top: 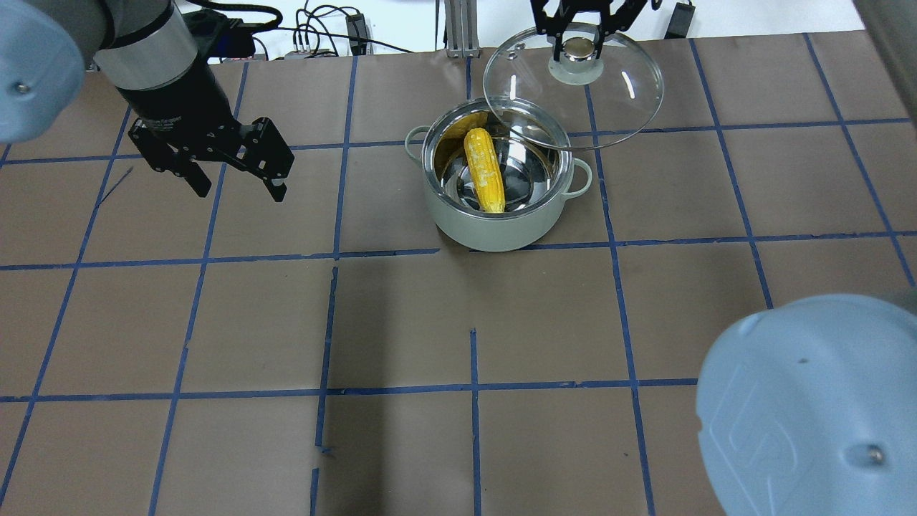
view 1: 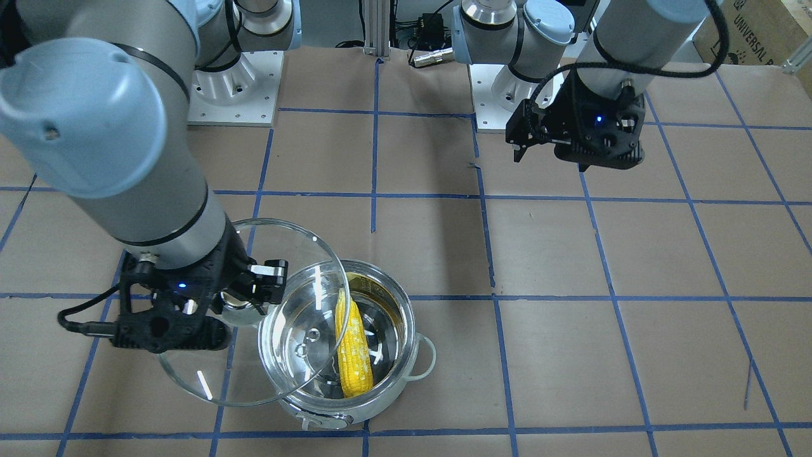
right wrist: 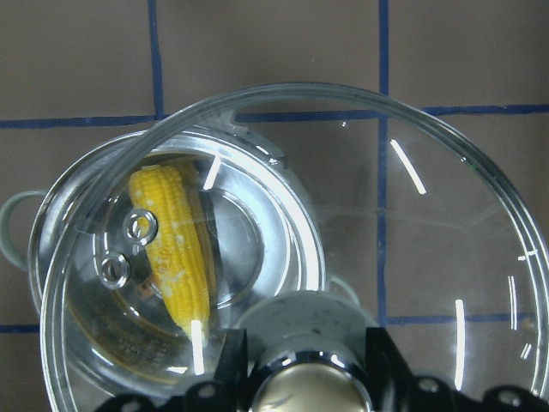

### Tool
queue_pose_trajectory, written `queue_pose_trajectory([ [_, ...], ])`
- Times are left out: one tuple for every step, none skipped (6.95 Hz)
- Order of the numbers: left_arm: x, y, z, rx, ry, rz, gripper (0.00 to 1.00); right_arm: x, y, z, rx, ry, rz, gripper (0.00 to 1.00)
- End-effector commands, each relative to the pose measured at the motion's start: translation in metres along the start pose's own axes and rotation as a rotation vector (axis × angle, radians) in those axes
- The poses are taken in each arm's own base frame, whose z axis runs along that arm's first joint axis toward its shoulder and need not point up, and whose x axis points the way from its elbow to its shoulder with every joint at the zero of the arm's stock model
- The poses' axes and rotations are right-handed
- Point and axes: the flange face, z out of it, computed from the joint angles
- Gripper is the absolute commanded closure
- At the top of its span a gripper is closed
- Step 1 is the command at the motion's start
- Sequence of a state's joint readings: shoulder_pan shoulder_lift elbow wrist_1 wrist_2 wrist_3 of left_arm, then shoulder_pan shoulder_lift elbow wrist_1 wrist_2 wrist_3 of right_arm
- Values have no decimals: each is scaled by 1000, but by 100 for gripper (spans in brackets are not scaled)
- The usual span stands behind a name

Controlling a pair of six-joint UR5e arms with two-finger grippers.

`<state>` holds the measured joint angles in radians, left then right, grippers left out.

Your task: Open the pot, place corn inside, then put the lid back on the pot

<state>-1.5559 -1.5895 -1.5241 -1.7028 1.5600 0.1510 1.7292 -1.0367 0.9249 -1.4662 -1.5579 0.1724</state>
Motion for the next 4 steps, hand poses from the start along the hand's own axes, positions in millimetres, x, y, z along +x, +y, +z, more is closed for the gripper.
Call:
queue_pose_trajectory([
  [4, 12, -7, 16, -6, -7, 0, -61, 18, 31, 7, 4, -32, 92],
  [5, 16, -12, 45, -9, -66, 0, -73, 24, 61, 22, 3, -32, 92],
  [2, 14, -23, 79, -16, -94, 0, -74, 27, 81, 55, -4, -36, 92],
  [-2, 14, -22, 68, -60, -100, 0, -72, 31, 95, 68, -5, -30, 92],
])
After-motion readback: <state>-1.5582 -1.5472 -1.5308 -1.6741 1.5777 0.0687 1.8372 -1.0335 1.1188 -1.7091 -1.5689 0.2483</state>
